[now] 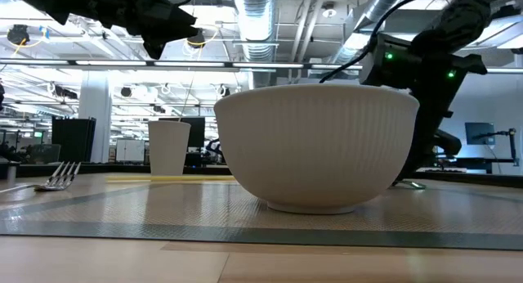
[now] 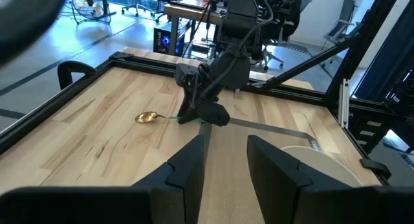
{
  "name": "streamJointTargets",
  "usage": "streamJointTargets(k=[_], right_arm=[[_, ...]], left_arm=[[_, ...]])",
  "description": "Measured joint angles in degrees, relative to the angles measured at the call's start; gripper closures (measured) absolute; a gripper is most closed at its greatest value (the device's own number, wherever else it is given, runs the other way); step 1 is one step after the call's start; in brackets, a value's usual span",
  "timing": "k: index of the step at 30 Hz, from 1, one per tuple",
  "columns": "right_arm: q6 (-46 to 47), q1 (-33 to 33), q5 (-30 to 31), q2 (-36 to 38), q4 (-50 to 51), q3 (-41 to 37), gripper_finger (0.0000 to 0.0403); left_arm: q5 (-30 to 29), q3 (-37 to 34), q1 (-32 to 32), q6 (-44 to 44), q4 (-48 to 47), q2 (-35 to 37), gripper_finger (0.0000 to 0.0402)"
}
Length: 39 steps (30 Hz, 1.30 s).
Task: Pick & Place Utensil
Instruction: Put the green spoon into the gray bowl
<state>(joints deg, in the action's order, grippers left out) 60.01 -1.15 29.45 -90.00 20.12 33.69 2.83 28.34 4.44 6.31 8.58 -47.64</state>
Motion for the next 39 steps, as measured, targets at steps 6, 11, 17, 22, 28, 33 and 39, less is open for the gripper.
streamJointTargets(k=[6,11,17,22,28,33,39], right_arm=[[-1.91,-0.04,-0.94,2.37,-0.54,-0.31,0.0391],[-2.10,0.15,-2.50,5.26,-2.14,-0.51,0.0378],[-5.83,2.91,-2.76,9.33,-5.13,-0.50,0.0393],[-9.77,6.72,-2.65,12.04,-12.57,-0.45,0.0394],[-15.01,13.33,-2.58,13.53,-25.88,-0.39,0.0393],[-20.52,20.40,-2.84,13.57,-40.63,-0.26,0.0392],[-23.11,27.34,-2.05,12.72,-37.02,6.78,0.0394]], left_arm=[[0.00,0.00,-0.01,0.00,0.00,0.00,0.0284],[1.40,0.00,-0.05,0.12,0.00,0.00,0.0284],[5.33,0.00,-2.71,0.17,0.33,0.00,0.0284],[5.33,0.02,-6.42,2.15,0.91,0.00,0.0284],[5.36,0.02,-14.64,2.99,6.92,-2.52,0.0284],[4.98,0.11,-22.93,-2.19,19.06,-11.00,0.0285],[1.84,0.11,-26.35,-3.98,26.54,-24.20,0.0315]])
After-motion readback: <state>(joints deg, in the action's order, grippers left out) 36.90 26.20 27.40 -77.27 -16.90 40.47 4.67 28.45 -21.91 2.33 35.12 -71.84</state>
